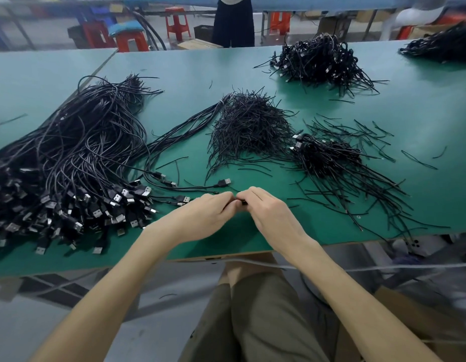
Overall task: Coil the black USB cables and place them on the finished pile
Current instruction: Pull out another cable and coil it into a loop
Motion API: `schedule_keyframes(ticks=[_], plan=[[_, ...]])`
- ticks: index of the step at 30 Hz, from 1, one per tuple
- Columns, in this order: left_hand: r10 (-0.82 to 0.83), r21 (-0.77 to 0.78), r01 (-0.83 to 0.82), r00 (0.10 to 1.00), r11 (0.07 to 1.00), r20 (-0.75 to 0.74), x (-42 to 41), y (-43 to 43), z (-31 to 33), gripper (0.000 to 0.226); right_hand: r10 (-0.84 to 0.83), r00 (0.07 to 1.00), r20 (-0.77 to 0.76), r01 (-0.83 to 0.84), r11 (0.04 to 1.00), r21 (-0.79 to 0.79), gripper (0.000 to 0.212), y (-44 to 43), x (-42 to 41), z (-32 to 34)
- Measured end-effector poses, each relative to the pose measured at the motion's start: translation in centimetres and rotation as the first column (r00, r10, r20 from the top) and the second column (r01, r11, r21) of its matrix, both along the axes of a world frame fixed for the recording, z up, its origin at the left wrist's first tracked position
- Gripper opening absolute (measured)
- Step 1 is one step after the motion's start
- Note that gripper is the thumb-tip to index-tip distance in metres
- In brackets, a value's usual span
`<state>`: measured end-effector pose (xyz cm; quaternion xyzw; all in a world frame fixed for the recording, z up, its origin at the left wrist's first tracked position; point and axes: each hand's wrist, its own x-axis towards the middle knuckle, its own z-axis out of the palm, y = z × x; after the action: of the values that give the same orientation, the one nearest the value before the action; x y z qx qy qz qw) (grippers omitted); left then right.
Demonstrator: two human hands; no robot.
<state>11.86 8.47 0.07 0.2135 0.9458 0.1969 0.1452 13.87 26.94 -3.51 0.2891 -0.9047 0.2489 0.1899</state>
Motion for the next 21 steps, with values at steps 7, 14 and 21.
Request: schedule_keyframes(ticks=[7,14,21], plan=[[0.310,0.272,-0.291,0.951,0.917,-0.026,-0.6,-0.4,-1.0,0.039,-0.323,0.926,-0.196,0.307,0.945,-0.108,0.042,-0.4,-0.5,0.4],[0.421,0.716,-0.455,0.873,0.529,0.245,-0.8,0.9,-0.5,0.031,-0.455,0.873,0.177,0.452,0.890,0.057,0.030,-0.1,-2.2,-0.6],[0.414,0.751,-0.460,0.869,0.474,0.271,-0.9,2.4,-1.6,0.032,-0.464,0.857,0.224,0.446,0.886,0.129,0.021,-0.4,-2.9,-0.9]])
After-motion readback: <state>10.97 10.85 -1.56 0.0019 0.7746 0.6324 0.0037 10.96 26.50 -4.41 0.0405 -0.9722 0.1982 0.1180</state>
